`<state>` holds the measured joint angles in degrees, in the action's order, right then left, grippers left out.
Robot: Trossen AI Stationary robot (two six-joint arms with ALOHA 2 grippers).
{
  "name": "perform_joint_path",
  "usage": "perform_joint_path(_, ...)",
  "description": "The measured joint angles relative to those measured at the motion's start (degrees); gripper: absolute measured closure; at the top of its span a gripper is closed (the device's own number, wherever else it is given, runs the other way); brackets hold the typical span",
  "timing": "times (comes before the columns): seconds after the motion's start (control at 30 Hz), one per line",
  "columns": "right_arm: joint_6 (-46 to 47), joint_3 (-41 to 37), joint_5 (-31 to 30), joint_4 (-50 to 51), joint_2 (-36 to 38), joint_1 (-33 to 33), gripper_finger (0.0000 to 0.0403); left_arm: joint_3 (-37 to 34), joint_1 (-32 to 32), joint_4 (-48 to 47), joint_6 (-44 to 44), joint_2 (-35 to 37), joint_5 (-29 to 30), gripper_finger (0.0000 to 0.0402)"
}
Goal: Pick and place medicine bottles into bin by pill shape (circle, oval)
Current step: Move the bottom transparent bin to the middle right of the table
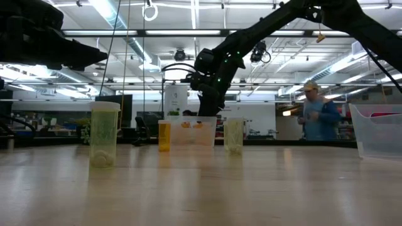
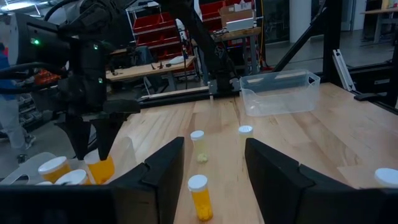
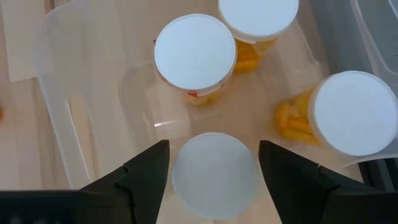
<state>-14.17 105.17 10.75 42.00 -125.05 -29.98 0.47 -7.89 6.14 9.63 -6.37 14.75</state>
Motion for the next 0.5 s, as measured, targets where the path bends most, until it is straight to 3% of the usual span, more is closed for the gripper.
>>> perform_joint_path(0.5, -0.61, 7.64, -0.44, 4.48, 0.02, 0.17, 0.0130, 0.00, -0.01, 0.00, 0.01, 0.00, 0.00, 0.0221)
